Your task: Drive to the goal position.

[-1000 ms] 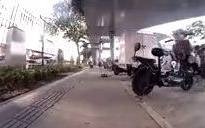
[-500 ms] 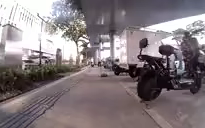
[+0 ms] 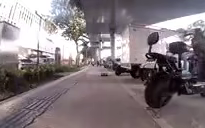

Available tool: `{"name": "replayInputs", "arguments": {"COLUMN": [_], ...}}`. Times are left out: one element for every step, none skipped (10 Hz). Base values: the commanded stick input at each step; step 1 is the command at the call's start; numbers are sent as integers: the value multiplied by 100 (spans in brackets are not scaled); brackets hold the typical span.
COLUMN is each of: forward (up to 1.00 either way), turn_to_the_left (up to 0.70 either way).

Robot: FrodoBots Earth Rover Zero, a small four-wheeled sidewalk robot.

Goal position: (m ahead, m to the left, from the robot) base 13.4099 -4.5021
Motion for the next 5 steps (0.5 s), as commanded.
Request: {"name": "replayInputs", "arguments": {"forward": [45, 45, 45, 45, 45], "turn_to_the_left": [0, 0, 0, 0, 0]}}
